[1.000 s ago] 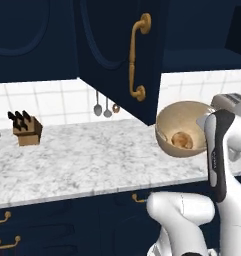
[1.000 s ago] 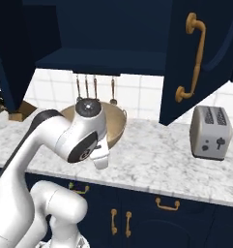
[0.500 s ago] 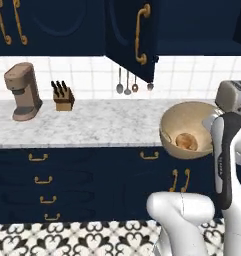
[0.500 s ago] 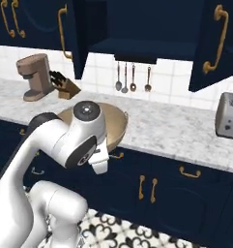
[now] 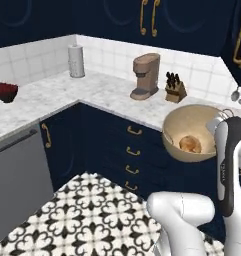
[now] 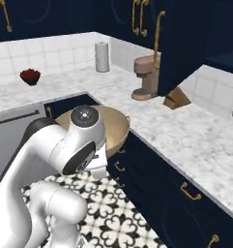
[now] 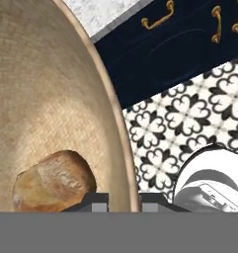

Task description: Open the cabinet, pick up the bread from the cabinet and place it in the basket. Then move the basket to the dining counter.

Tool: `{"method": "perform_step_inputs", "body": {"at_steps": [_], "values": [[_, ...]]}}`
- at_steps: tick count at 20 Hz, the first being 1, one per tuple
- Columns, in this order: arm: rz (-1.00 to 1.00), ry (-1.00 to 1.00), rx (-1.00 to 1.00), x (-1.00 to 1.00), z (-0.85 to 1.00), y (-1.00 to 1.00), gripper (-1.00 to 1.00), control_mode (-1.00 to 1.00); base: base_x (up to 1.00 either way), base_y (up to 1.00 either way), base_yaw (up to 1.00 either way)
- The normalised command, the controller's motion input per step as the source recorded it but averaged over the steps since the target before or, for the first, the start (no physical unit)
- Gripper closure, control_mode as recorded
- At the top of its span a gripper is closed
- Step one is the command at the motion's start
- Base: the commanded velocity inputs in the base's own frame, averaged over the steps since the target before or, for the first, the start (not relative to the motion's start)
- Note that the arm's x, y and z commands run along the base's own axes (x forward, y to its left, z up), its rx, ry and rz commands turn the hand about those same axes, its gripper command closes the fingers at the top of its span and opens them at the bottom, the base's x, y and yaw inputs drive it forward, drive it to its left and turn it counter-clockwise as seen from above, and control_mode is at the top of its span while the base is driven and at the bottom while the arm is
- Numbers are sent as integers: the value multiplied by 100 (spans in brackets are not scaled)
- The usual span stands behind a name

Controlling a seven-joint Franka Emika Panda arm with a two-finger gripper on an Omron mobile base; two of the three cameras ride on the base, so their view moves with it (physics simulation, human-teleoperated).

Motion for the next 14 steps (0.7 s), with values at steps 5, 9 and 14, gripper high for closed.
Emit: {"method": "perform_step_inputs", "body": {"at_steps": [5,9,14], "values": [[0,0,0,0,0,0,100,100,0,0,100],[0,0,0,0,0,0,100,100,0,0,100],[0,0,0,0,0,0,100,100,0,0,100]]}}
